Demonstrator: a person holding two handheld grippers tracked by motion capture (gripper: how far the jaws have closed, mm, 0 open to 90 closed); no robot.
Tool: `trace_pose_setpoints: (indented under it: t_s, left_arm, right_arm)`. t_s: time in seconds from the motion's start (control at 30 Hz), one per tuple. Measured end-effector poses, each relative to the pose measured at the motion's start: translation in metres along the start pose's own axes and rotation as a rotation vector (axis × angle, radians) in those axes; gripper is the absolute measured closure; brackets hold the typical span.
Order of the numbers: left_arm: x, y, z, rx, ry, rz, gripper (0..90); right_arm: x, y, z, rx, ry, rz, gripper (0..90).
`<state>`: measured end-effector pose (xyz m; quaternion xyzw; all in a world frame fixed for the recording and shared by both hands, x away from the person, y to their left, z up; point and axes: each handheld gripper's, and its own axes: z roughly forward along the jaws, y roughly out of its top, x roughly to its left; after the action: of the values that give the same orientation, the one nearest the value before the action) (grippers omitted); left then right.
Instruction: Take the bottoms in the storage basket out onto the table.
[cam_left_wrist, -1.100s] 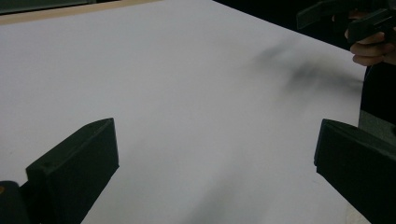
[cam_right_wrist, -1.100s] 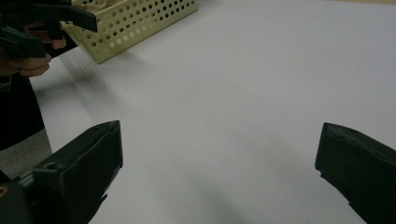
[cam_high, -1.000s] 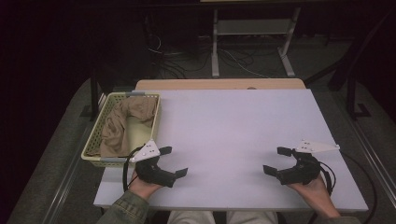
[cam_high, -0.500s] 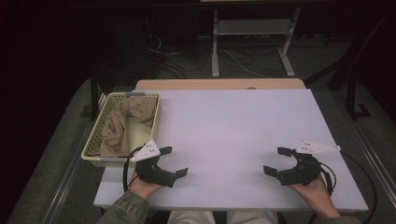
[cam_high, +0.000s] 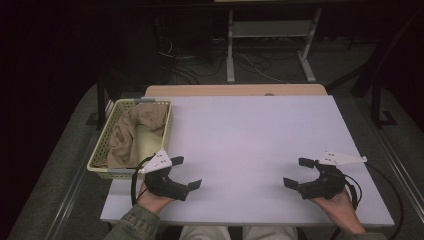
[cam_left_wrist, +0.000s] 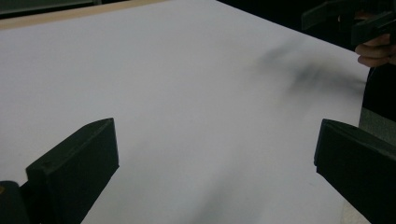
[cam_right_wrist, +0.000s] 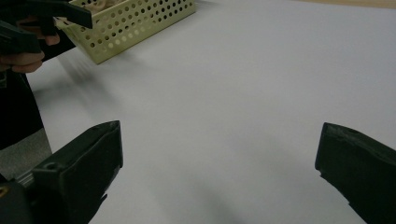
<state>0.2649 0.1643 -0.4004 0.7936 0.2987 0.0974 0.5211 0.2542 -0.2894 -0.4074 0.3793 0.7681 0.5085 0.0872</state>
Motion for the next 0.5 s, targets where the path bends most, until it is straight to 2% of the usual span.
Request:
trace_pose_setpoints:
  t_s: [0.27,0.5]
  left_arm:
    - [0.001,0.013,-0.007,0.002,0.008,0.027,0.0]
    - [0.005,0.023,-0.013,0.023,0.012,0.026,0.0]
  right_arm:
    - [-0.001,0.000,-0.001,-0.004,-0.003,0.009,0.5]
    - [-0.001,-0.001,-0.001,-0.002,-0.003,0.010,0.6]
